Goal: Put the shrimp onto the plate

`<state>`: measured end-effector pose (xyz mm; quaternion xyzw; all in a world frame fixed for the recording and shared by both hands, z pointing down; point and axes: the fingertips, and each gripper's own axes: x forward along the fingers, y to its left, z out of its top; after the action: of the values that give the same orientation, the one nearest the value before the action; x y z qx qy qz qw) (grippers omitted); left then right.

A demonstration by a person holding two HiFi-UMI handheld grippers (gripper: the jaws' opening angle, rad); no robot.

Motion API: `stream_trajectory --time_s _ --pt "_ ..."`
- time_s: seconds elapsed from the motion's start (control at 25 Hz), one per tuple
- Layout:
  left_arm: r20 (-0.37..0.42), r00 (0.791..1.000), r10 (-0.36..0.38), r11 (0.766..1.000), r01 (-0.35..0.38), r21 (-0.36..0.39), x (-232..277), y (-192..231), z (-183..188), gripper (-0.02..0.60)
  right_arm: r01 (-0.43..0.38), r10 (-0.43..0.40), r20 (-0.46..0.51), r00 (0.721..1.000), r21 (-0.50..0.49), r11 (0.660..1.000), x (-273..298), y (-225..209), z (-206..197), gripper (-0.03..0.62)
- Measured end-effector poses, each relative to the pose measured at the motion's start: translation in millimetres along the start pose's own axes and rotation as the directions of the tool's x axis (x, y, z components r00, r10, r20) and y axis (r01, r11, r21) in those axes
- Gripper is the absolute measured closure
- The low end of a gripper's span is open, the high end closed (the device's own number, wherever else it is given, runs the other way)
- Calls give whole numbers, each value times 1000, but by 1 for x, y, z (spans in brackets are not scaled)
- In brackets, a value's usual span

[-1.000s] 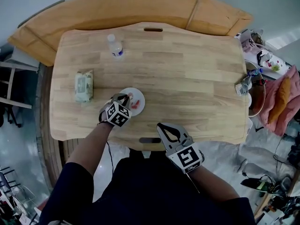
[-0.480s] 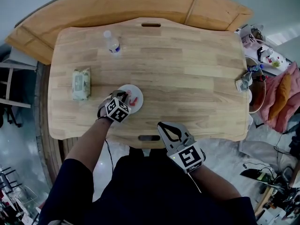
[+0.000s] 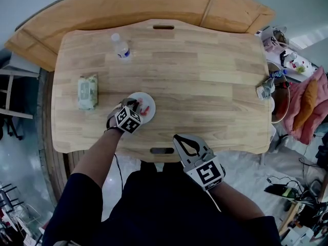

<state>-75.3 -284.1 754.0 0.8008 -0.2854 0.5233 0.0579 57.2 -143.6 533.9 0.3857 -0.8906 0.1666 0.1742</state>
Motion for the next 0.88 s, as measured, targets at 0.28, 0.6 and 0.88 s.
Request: stream_trajectory --time_s 0.28,0.6,0.88 --pt "40 999 12 1000 -11 -27 -10 1 9 526 6 -6 9 1000 -25 1000 -8 1 2 588" --pt "172 983 61 993 -42 -110 -70 2 25 525 2 -1 39 999 -46 999 -14 11 18 588" --pt "291 950 115 968 -42 -248 -136 -1 33 525 2 6 84 996 -92 996 -9 24 44 588"
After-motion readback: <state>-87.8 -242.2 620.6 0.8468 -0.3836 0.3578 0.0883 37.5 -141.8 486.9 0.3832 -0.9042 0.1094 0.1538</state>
